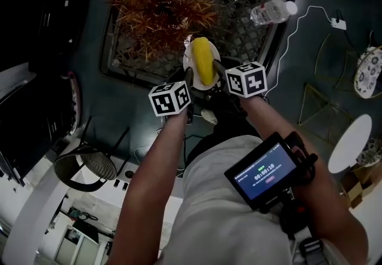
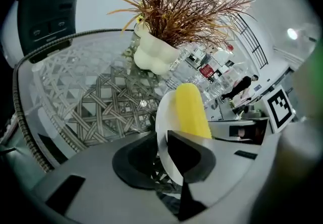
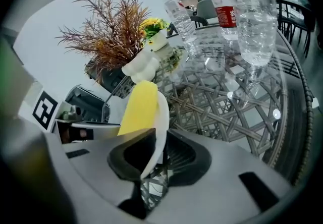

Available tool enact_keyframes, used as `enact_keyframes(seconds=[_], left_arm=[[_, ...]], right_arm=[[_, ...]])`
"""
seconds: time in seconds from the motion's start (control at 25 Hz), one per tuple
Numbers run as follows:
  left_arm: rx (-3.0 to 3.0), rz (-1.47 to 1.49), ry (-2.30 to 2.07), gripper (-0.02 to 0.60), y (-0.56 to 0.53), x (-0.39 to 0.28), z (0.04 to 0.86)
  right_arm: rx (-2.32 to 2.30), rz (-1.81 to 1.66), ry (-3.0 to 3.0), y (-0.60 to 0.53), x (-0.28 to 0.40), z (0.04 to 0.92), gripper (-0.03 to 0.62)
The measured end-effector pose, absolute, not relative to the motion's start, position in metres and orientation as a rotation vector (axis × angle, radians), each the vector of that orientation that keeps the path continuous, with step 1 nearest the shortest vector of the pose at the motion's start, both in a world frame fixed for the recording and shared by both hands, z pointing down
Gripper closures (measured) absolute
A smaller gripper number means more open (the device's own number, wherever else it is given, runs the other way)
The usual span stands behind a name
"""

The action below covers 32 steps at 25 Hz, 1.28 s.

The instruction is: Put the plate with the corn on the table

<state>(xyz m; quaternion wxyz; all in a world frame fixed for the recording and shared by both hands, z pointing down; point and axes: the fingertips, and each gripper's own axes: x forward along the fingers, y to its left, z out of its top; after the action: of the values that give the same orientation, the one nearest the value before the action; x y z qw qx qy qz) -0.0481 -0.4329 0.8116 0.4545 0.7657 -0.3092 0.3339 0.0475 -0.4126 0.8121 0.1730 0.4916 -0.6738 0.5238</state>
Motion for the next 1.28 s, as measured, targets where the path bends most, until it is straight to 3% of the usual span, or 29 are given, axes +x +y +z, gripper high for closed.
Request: enact_keyframes(seconds=[0.28,0.88,0.92,1.04,1.28], left_arm=[[1.873,0.725,-0.811,0.499,-0.443,-0.056,0.808],[1.983,0.561,-0.880,0.500,-0.409,-0.090,0.766],[1.992,0.559,-0.881,0.503,-0.401,-0.093,0.763],[2.013,0.556,-0.861,0.574,-0.376,-0.102,0.752],[2.043,0.527,-0.842,0.575,-0.332,-0.130,0.728]], right_arm=[[1.552,1.564,-1.904,-0.416,0.070,0.811,0.544],[1.627,1.457,-1.914,-0.378,0.082,0.777,0.559],[1.623,1.448,-1.926,-0.373,0.078,0.773,0.588],[1.616,1.433,-1.958,-0.352,0.064,0.758,0.586],[1.584,1.403,-2.024,-0.312,0.033,0.728,0.588]])
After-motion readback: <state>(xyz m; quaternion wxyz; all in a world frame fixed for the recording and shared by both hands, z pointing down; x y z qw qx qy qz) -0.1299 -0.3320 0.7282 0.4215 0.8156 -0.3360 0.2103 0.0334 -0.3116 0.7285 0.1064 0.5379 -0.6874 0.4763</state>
